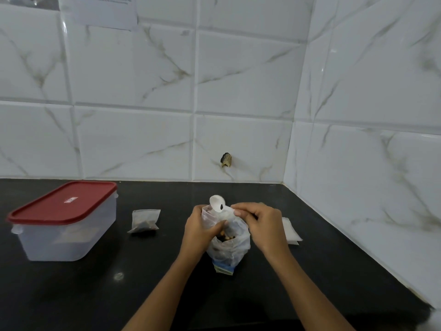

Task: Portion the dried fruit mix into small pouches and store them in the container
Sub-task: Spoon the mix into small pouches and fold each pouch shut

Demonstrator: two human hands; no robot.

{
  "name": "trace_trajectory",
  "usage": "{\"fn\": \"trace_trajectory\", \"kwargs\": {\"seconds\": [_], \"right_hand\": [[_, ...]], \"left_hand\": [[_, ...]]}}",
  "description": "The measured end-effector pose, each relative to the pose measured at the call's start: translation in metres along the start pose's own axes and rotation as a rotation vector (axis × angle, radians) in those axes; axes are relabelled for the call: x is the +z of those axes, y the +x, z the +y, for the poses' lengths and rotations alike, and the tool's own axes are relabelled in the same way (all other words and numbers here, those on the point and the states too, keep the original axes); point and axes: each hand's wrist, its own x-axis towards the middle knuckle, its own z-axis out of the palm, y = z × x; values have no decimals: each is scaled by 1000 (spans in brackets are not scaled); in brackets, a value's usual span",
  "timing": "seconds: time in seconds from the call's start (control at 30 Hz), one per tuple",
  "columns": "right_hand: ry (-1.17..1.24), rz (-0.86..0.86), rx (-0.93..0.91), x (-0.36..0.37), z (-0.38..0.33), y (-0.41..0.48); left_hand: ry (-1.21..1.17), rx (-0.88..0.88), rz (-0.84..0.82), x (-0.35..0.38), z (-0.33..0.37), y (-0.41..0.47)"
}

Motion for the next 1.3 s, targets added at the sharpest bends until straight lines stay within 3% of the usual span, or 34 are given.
{"fn": "trace_trajectory", "kwargs": {"seconds": [0.1, 0.23, 0.63, 0.73, 0.93, 1.03, 1.17, 1.23, 1.3], "right_hand": [[-245, -44, -274, 5, 2, -3], [-289, 23, -423, 11, 8, -3], [-134, 120, -221, 15, 12, -3], [-109, 91, -103, 14, 11, -4], [278, -15, 297, 3, 3, -1], [398, 0, 389, 3, 2, -2], [345, -30, 346, 3, 3, -1], [115, -104, 234, 6, 1, -3], [-43, -48, 113, 10, 2, -3]], "left_hand": [[1, -8, -7, 1, 1, 2], [-36, -8, -27, 0, -3, 0], [-81, 7, -7, -2, -4, -1], [-75, 10, -8, -1, -4, -1], [-52, -17, -6, -1, -5, -1], [-57, -25, -15, -1, -4, -1], [-62, -19, -16, 1, -4, -1], [-36, 2, -6, 2, -5, -2], [-32, 10, 2, 3, -4, -3]]}}
